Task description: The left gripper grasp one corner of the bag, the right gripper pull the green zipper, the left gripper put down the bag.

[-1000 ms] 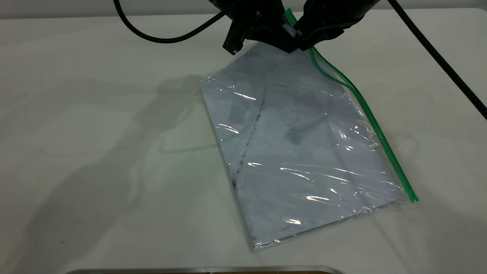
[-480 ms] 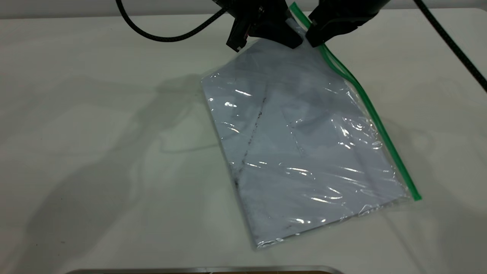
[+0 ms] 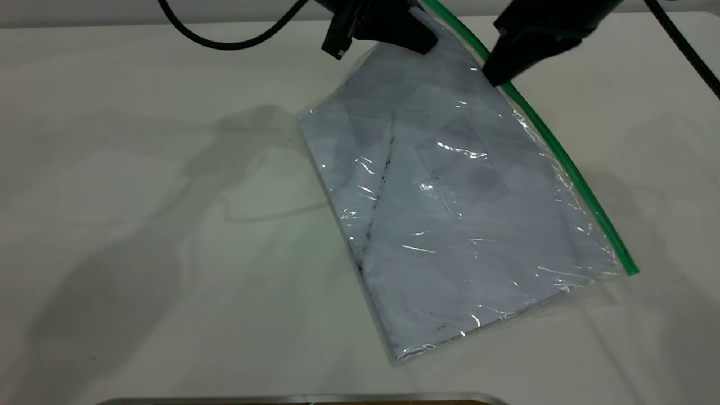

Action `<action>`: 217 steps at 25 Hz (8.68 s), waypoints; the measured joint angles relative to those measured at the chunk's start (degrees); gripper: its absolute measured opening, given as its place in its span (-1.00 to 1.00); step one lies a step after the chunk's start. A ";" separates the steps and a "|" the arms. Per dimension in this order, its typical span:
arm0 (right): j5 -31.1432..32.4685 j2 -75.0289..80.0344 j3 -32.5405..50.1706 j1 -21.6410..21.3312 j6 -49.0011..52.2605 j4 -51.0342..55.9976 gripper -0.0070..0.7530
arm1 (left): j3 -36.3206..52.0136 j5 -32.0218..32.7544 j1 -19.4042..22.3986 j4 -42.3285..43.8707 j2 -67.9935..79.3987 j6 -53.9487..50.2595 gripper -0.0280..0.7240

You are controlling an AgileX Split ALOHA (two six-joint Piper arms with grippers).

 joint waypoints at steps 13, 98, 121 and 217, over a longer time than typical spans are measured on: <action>12.29 0.30 -0.07 -1.11 18.14 -21.62 -0.90 | 0.00 -5.20 2.89 11.54 -0.18 -11.73 -0.78; 33.11 -92.59 15.11 -1.53 42.91 -32.25 0.53 | 19.64 8.13 3.73 61.10 -71.36 -117.12 0.64; 33.27 -118.87 41.80 -1.53 42.96 -31.48 0.53 | 75.66 8.13 3.73 61.10 -118.83 -122.54 0.64; 33.41 -119.18 41.92 -16.47 51.59 -39.63 0.53 | 93.02 6.10 22.39 62.76 -152.03 -119.11 0.64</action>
